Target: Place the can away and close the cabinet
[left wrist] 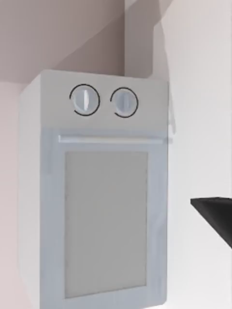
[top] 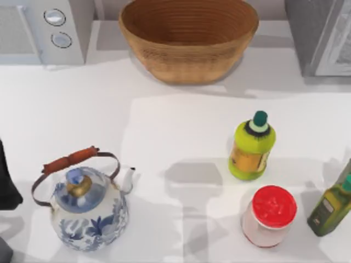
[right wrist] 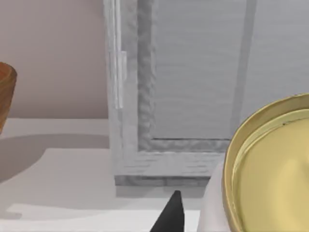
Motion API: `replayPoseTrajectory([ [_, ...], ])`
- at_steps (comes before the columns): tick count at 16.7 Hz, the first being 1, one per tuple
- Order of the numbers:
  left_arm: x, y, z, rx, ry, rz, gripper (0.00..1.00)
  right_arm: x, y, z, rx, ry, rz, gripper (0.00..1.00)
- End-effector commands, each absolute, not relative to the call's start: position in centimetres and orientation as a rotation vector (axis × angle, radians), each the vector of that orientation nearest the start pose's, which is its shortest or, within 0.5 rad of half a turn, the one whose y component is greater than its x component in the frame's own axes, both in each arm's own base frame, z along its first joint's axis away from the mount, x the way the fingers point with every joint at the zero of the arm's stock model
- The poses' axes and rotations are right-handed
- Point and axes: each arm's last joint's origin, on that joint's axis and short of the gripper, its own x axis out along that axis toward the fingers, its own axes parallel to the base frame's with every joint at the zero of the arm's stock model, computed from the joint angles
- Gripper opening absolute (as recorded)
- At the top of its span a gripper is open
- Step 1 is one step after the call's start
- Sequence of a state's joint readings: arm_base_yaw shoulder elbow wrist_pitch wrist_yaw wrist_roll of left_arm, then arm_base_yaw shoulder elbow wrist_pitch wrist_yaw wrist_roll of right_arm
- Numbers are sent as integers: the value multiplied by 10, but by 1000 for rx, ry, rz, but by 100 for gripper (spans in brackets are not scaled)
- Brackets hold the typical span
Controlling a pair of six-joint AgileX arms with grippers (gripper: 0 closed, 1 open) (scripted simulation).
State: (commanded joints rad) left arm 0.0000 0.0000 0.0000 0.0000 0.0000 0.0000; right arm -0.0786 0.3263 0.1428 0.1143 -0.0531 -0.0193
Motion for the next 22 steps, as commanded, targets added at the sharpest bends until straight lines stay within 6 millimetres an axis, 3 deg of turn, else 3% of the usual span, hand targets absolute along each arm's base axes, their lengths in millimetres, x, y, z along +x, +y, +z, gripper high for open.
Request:
replayPoseTrajectory([
  [6, 106, -1, 160, 0, 0, 0, 100, 106, -2, 163, -2, 2, -2, 0],
  [14, 106, -1, 160, 0, 0, 0, 100, 106, -1, 163, 1, 4, -2, 0],
  [18, 106, -1, 160, 0, 0, 0, 100, 108, 0, 198, 0, 46, -8, 0],
  [22, 106, -1, 160, 0, 0, 0, 100, 123, 3, 273, -5, 70, -20, 0],
])
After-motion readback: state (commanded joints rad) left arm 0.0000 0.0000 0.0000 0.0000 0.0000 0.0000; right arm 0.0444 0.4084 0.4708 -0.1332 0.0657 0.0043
